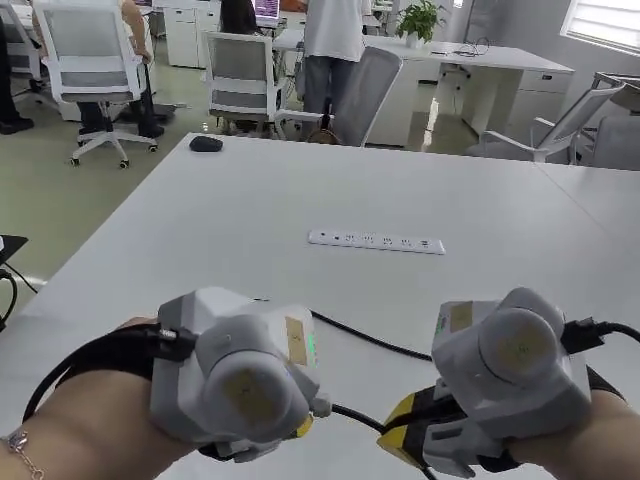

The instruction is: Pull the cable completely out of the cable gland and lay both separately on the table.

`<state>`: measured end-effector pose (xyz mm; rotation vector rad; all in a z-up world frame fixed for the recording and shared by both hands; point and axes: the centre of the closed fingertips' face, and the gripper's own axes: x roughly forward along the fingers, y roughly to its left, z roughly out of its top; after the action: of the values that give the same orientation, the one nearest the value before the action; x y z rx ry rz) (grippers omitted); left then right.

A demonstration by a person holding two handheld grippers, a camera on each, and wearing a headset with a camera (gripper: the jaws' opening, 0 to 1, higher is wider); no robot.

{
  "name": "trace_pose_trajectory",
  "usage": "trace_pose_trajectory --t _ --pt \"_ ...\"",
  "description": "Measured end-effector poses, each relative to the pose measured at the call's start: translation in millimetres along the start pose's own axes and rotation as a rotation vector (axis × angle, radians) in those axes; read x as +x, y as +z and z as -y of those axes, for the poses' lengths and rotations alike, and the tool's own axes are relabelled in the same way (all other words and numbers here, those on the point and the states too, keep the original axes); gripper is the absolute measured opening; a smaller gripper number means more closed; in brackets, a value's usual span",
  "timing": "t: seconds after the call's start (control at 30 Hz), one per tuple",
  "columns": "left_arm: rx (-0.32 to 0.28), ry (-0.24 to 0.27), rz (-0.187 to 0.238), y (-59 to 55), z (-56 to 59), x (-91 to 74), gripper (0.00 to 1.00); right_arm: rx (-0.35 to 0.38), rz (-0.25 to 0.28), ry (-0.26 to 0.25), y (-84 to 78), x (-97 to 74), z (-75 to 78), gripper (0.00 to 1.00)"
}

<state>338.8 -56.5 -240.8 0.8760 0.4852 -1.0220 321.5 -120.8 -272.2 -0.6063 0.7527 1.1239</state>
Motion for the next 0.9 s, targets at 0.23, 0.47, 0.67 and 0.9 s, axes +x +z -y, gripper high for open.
trace_pose_trajectory --t 0.23,0.47,0.67,0.9 --pt "-0.003 0.012 -0.003 -0.9 -3.4 -3.1 0.17 0.028 -0.026 -0.017 -20.1 -4.2 4.9 0.03" --pt "-0.011 0.025 -0.006 -2.7 -7.6 -6.4 0.17 0.049 -0.062 -0.044 -39.6 -6.3 11.8 0.03" --pt "-0.007 0.042 -0.008 -3.6 -12.7 -9.4 0.17 0.063 -0.118 -0.059 -66.1 -4.2 16.6 0.03" --pt "0.000 0.046 -0.009 -1.7 -13.3 -8.0 0.17 0.065 -0.199 -0.065 -75.2 0.4 10.2 0.09"
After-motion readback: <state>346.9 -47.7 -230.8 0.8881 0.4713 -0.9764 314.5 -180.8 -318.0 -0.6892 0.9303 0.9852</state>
